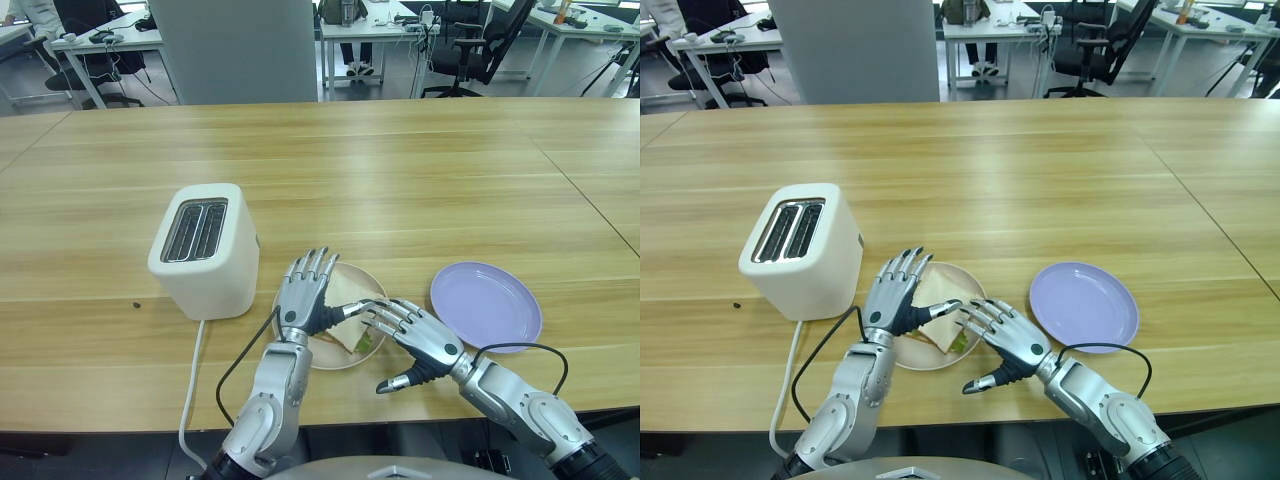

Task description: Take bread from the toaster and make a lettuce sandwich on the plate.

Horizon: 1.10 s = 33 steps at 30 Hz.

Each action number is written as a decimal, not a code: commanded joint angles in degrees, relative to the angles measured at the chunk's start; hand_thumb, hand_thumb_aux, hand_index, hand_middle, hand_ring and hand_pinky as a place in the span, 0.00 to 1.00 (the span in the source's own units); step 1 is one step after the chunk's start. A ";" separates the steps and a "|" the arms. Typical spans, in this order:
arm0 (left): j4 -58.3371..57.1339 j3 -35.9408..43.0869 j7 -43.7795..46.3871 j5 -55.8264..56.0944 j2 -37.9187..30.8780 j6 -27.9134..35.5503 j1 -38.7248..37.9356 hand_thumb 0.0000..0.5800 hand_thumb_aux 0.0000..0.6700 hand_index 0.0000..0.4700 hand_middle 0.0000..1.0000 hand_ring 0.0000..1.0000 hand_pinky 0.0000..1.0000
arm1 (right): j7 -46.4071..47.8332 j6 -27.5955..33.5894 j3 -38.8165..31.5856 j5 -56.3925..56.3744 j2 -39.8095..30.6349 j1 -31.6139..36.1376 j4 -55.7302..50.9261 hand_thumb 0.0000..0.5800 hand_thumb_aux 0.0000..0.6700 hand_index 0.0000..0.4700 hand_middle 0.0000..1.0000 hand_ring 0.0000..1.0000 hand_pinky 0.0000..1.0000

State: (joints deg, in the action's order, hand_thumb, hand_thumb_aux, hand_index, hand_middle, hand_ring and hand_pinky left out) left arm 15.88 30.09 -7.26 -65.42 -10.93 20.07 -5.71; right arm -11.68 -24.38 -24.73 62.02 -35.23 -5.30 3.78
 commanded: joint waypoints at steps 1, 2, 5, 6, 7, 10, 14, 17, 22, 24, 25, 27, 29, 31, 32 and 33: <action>0.40 -2.19 0.52 0.16 -1.05 -0.24 -0.47 0.00 0.00 0.00 0.00 0.00 0.00 | 0.40 0.03 0.24 -0.42 -0.25 -0.12 1.21 0.00 0.00 0.00 0.00 0.00 0.00; 0.60 -2.74 0.51 0.14 -1.37 -0.29 -0.40 0.00 0.00 0.00 0.00 0.00 0.00 | 0.39 0.02 0.29 -0.46 -0.25 -0.09 1.35 0.00 0.00 0.00 0.00 0.00 0.00; 2.78 -5.22 0.49 1.41 -2.06 -0.95 -0.70 0.00 0.00 0.00 0.00 0.00 0.00 | 0.13 -0.17 0.57 -0.87 -0.29 -0.09 1.68 0.00 0.00 0.00 0.00 0.00 0.00; 4.45 -6.54 1.13 2.79 -2.19 -1.25 -1.12 0.00 0.00 0.00 0.00 0.00 0.00 | 0.04 -0.28 0.91 -1.32 -0.40 -0.20 1.92 0.00 0.00 0.00 0.00 0.00 0.00; 6.36 -7.91 2.40 4.97 -2.38 -1.80 -1.61 0.00 0.00 0.00 0.00 0.00 0.00 | 0.18 -0.48 1.53 -2.70 -0.46 -0.50 2.15 0.00 0.00 0.00 0.00 0.00 0.00; 13.13 -13.02 8.00 13.26 -4.48 -4.27 -3.37 0.00 0.00 0.00 0.00 0.00 0.00 | 2.01 -1.55 4.41 -10.89 -0.56 -2.50 3.44 0.00 0.00 0.00 0.00 0.00 0.00; 20.20 -21.30 16.03 29.01 -9.95 -10.43 -6.53 0.79 0.54 0.53 0.89 0.89 0.89 | 7.75 -3.02 7.22 -26.44 0.29 -6.51 5.95 0.98 0.85 0.83 0.46 0.46 0.46; 21.40 -27.43 23.02 40.57 -15.61 -15.97 -9.59 1.00 1.00 0.98 1.00 1.00 1.00 | 13.54 -3.81 6.92 -36.15 0.06 -9.37 9.72 1.00 1.00 0.98 1.00 1.00 1.00; 20.15 -32.61 34.63 53.28 -27.63 -28.88 -18.48 1.00 1.00 0.98 1.00 1.00 1.00 | 25.90 -2.87 4.15 -46.75 -2.67 -12.04 14.95 1.00 1.00 0.98 1.00 1.00 1.00; 18.78 -32.20 37.32 52.50 -31.61 -32.68 -21.59 1.00 1.00 0.98 1.00 1.00 1.00 | 29.84 -2.24 2.67 -46.90 -4.00 -12.91 15.83 1.00 1.00 0.98 1.00 1.00 1.00; 18.04 -31.81 37.94 51.70 -32.84 -34.27 -22.51 1.00 1.00 0.98 1.00 1.00 1.00 | 31.10 -1.82 2.18 -46.11 -4.36 -13.24 15.92 1.00 1.00 0.98 1.00 1.00 1.00; 16.51 -29.62 39.15 48.56 -34.83 -36.68 -23.67 1.00 1.00 0.98 1.00 1.00 1.00 | 33.10 -1.04 1.20 -43.05 -4.83 -13.54 15.17 1.00 1.00 0.98 1.00 1.00 1.00; 14.97 -26.33 40.31 44.69 -35.82 -38.27 -24.00 1.00 1.00 0.98 1.00 1.00 1.00 | 34.16 -0.02 0.40 -39.99 -4.65 -13.43 13.86 1.00 1.00 0.98 1.00 1.00 1.00; 13.26 -23.44 40.34 40.35 -35.78 -39.41 -23.28 1.00 1.00 0.98 1.00 1.00 1.00 | 34.20 0.48 -0.35 -35.92 -4.24 -12.91 12.15 1.00 1.00 0.98 1.00 1.00 1.00; 12.16 -22.44 39.89 38.07 -35.53 -39.70 -22.39 1.00 1.00 0.98 1.00 1.00 1.00 | 34.11 0.74 -0.74 -34.08 -3.92 -12.56 11.43 1.00 1.00 0.98 1.00 1.00 1.00; 10.47 -21.33 38.67 34.77 -34.86 -39.79 -20.69 1.00 1.00 0.98 1.00 1.00 1.00 | 33.73 1.02 -1.35 -31.79 -3.38 -12.01 10.49 1.00 1.00 0.98 1.00 1.00 1.00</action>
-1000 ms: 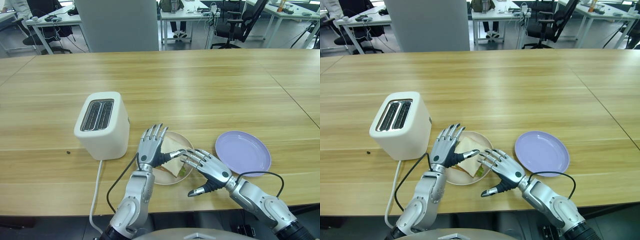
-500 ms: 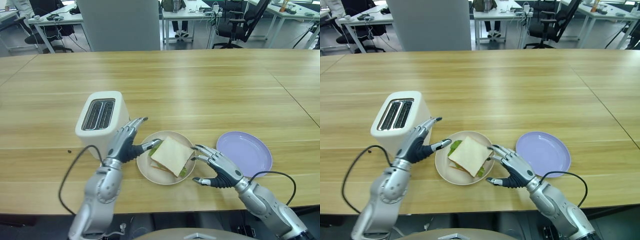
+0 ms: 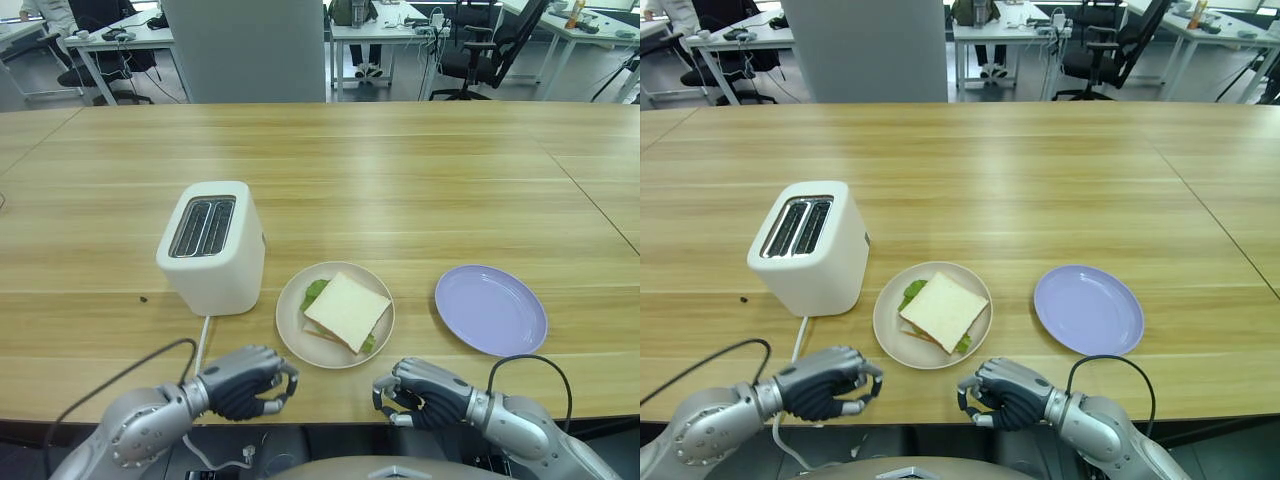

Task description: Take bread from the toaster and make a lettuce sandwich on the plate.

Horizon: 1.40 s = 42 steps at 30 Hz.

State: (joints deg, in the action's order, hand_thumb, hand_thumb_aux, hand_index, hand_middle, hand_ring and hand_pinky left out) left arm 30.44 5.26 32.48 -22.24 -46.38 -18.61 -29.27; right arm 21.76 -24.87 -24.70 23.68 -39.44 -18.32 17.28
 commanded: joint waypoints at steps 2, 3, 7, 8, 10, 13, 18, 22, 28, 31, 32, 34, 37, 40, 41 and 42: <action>-6.92 5.48 -2.81 -13.70 1.59 -1.23 5.75 1.00 1.00 0.98 1.00 1.00 1.00 | -0.45 1.86 -2.39 10.34 1.93 2.00 -4.60 1.00 1.00 0.98 1.00 1.00 1.00; -8.18 6.57 -3.31 -15.67 2.07 -1.32 6.86 1.00 1.00 0.98 1.00 1.00 1.00 | -0.76 1.99 -2.85 12.14 2.54 2.58 -5.41 1.00 1.00 0.98 1.00 1.00 1.00; -11.61 10.57 -4.20 -20.87 3.85 -1.33 9.17 1.00 1.00 0.98 1.00 1.00 1.00 | -3.11 2.01 -4.49 19.21 4.07 5.69 -9.26 1.00 1.00 0.98 1.00 1.00 1.00; -12.40 11.42 -4.15 -21.71 4.07 -1.34 9.68 1.00 1.00 0.98 1.00 1.00 1.00 | -3.48 2.06 -4.74 19.86 4.43 6.21 -10.11 1.00 1.00 0.98 1.00 1.00 1.00; -14.46 12.90 -4.91 -23.97 4.69 -1.50 11.72 1.00 1.00 0.98 1.00 1.00 1.00 | -4.32 2.26 -5.32 21.23 5.39 7.50 -11.83 1.00 1.00 0.98 1.00 1.00 1.00; -17.46 14.71 -5.47 -26.29 5.57 -1.28 14.96 1.00 1.00 0.98 1.00 1.00 1.00 | -5.18 2.32 -6.32 23.11 6.96 10.15 -14.37 1.00 1.00 0.98 1.00 1.00 1.00; -21.27 17.04 -3.55 -27.66 5.93 0.45 17.81 1.00 1.00 0.98 1.00 1.00 1.00 | -6.50 2.46 -7.92 25.07 9.67 15.62 -18.90 1.00 1.00 0.98 1.00 1.00 1.00; -26.20 18.77 -4.20 -28.80 7.79 1.22 23.70 1.00 1.00 0.98 1.00 1.00 1.00 | -9.71 2.71 -8.28 26.22 12.11 20.26 -25.02 1.00 1.00 0.98 1.00 1.00 1.00; -39.80 21.44 -12.47 -33.05 12.92 2.09 36.30 0.99 0.92 0.90 1.00 1.00 1.00 | -16.51 3.45 -8.78 26.76 17.12 30.05 -38.69 1.00 1.00 0.98 1.00 1.00 1.00; -48.60 22.82 -17.65 -34.15 15.97 2.20 43.27 0.96 0.80 0.79 1.00 1.00 1.00 | -21.21 4.22 -9.86 27.73 21.25 37.33 -49.59 1.00 1.00 0.98 1.00 1.00 1.00; -52.16 23.21 -19.42 -34.17 17.27 2.24 45.92 0.97 0.84 0.82 1.00 1.00 1.00 | -23.22 4.55 -10.26 28.21 22.58 39.82 -53.69 1.00 1.00 0.98 1.00 1.00 1.00; -58.76 24.77 -23.26 -35.86 19.26 2.61 51.31 1.00 1.00 0.98 1.00 1.00 1.00 | -26.90 5.25 -10.94 28.90 25.05 44.75 -61.69 1.00 1.00 0.98 1.00 1.00 1.00; -67.52 25.53 -28.63 -35.19 22.61 2.84 58.17 1.00 1.00 0.98 1.00 1.00 1.00 | -32.22 6.12 -11.55 29.06 27.85 51.51 -72.44 1.00 1.00 0.98 1.00 1.00 1.00; -73.99 26.41 -33.45 -35.22 24.50 3.41 63.13 1.00 1.00 0.98 1.00 1.00 1.00 | -35.68 6.41 -11.90 28.48 29.33 56.28 -79.50 1.00 1.00 0.98 1.00 1.00 1.00; -75.05 26.38 -34.32 -34.72 24.79 3.27 63.99 1.00 1.00 0.98 1.00 1.00 1.00 | -36.35 6.24 -11.99 28.27 29.52 57.21 -80.71 1.00 1.00 0.98 1.00 1.00 1.00; -75.33 26.41 -34.96 -34.38 24.76 3.07 64.43 1.00 1.00 0.98 1.00 1.00 1.00 | -36.71 5.84 -12.01 27.98 29.52 57.82 -81.24 1.00 1.00 0.98 1.00 1.00 1.00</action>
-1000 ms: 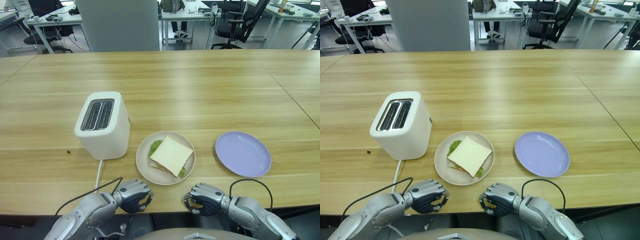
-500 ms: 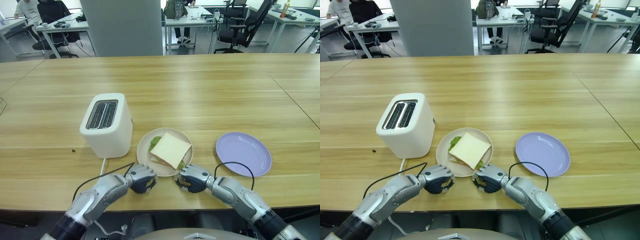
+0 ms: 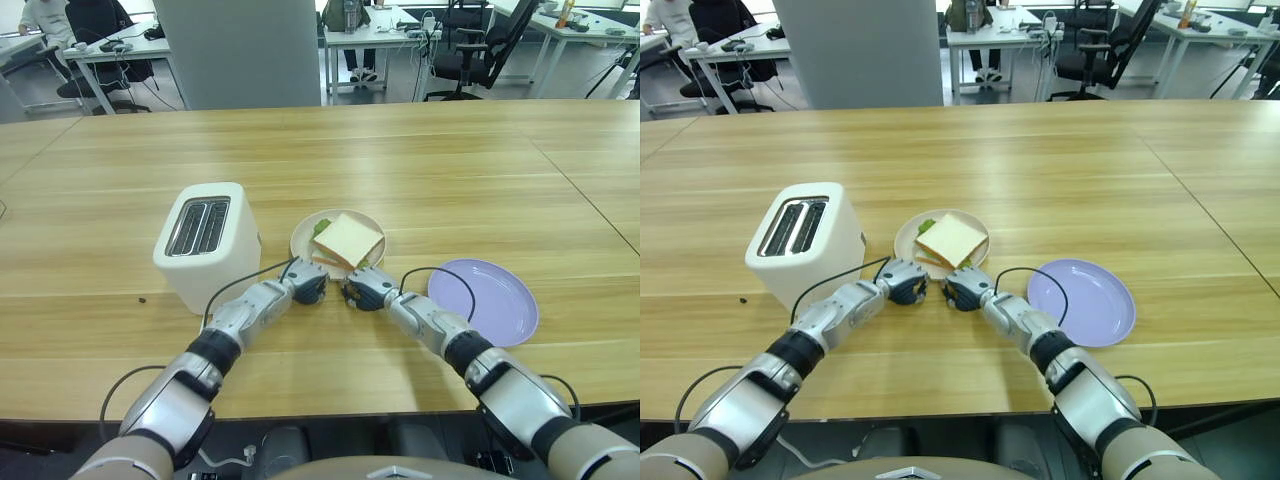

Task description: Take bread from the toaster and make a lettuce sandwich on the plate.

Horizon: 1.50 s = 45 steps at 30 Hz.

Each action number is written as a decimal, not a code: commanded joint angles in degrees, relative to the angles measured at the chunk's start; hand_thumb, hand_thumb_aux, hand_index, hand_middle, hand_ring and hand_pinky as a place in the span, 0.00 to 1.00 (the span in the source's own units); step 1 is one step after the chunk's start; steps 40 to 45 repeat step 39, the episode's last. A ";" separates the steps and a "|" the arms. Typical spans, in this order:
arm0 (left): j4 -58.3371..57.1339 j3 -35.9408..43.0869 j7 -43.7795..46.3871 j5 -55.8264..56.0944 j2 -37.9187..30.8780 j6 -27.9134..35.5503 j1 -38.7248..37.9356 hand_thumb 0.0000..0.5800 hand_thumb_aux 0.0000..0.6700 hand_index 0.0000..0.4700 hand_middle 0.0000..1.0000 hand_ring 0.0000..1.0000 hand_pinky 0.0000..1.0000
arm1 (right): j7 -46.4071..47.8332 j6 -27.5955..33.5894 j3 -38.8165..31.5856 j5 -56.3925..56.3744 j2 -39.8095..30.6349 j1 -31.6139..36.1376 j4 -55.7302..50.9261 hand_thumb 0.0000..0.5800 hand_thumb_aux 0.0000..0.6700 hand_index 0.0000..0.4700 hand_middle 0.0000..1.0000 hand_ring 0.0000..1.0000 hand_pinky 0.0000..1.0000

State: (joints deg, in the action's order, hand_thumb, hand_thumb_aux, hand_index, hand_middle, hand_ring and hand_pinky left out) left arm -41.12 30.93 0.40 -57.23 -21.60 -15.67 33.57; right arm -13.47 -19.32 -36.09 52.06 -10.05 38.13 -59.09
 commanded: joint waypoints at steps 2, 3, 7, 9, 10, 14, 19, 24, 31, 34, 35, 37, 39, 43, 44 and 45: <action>-2.54 0.50 -3.44 1.45 -0.63 -0.28 1.32 1.00 1.00 0.98 1.00 1.00 1.00 | -2.10 -0.82 -0.67 -0.72 -0.64 1.86 -4.10 1.00 1.00 0.98 1.00 1.00 1.00; -1.19 0.46 -3.58 1.63 -1.28 -0.37 0.69 1.00 1.00 0.98 1.00 1.00 1.00 | -2.23 -1.50 -0.67 -0.81 -1.32 1.72 -2.97 1.00 1.00 0.98 1.00 1.00 1.00; 12.07 -2.38 -1.02 5.60 -5.03 -0.13 -6.74 1.00 1.00 0.98 1.00 1.00 1.00 | -0.54 -4.41 1.09 -2.63 -7.61 -3.08 9.91 1.00 1.00 0.98 1.00 1.00 1.00; 24.75 -5.89 0.99 9.60 -6.96 1.08 -14.32 0.00 0.00 0.00 1.00 1.00 1.00 | 3.95 -5.67 4.57 -7.36 -12.48 -9.68 23.48 1.00 1.00 0.98 1.00 1.00 1.00; 30.02 -7.69 1.86 11.49 -7.23 1.95 -17.59 0.00 0.00 0.00 1.00 1.00 1.00 | 6.43 -5.72 6.37 -10.32 -14.00 -12.78 29.02 1.00 1.00 0.98 1.00 1.00 1.00; 50.63 -16.63 3.04 22.58 -3.12 7.33 -31.16 0.00 0.00 0.00 0.17 0.17 0.17 | 14.89 -1.63 16.67 -28.32 -16.58 -27.89 55.21 0.94 0.76 0.74 0.71 0.71 0.71; 67.44 -24.27 -0.97 37.23 11.31 11.88 -38.91 0.00 0.00 0.00 0.00 0.00 0.00 | 10.37 4.17 30.04 -41.75 -9.05 -40.81 75.16 0.00 0.00 0.00 0.00 0.00 0.00; 68.57 -25.55 -6.53 39.90 19.96 9.03 -39.62 0.00 0.00 0.00 0.00 0.00 0.00 | 3.36 2.15 34.70 -39.80 -0.23 -43.97 76.25 0.00 0.00 0.00 0.00 0.00 0.00; 67.35 -28.12 -6.66 41.98 18.35 1.60 -43.55 0.00 0.00 0.00 0.00 0.00 0.00 | 4.65 -1.77 34.36 -41.59 3.20 -42.79 73.47 0.00 0.00 0.00 0.00 0.00 0.00; 66.52 -30.58 -7.20 42.40 17.38 -0.09 -44.65 0.00 0.00 0.00 0.00 0.00 0.00 | 5.08 -3.18 34.96 -41.66 3.31 -42.75 72.63 0.00 0.00 0.00 0.00 0.00 0.00; 66.66 -31.05 -7.31 42.26 17.21 -0.60 -44.64 0.00 0.00 0.00 0.00 0.00 0.00 | 5.13 -3.45 35.28 -41.79 3.31 -42.80 72.69 0.00 0.00 0.00 0.00 0.00 0.00; 66.90 -31.46 -7.35 41.90 17.06 -1.24 -44.57 0.00 0.00 0.00 0.00 0.00 0.00 | 5.30 -3.92 35.69 -42.01 3.31 -42.85 72.79 0.00 0.00 0.00 0.00 0.00 0.00; 66.85 -31.21 -7.12 41.28 16.91 -1.67 -44.77 0.00 0.00 0.00 0.00 0.00 0.00 | 5.72 -4.31 35.78 -42.19 3.22 -42.84 72.82 0.00 0.00 0.00 0.00 0.00 0.00; 66.85 -31.21 -7.12 41.28 16.91 -1.67 -44.77 0.00 0.00 0.00 0.00 0.00 0.00 | 5.72 -4.31 35.78 -42.19 3.22 -42.84 72.82 0.00 0.00 0.00 0.00 0.00 0.00; 66.85 -31.21 -7.12 41.28 16.91 -1.67 -44.77 0.00 0.00 0.00 0.00 0.00 0.00 | 5.72 -4.31 35.78 -42.19 3.22 -42.84 72.82 0.00 0.00 0.00 0.00 0.00 0.00; 66.85 -31.21 -7.12 41.28 16.91 -1.67 -44.77 0.00 0.00 0.00 0.00 0.00 0.00 | 5.72 -4.31 35.78 -42.19 3.22 -42.84 72.82 0.00 0.00 0.00 0.00 0.00 0.00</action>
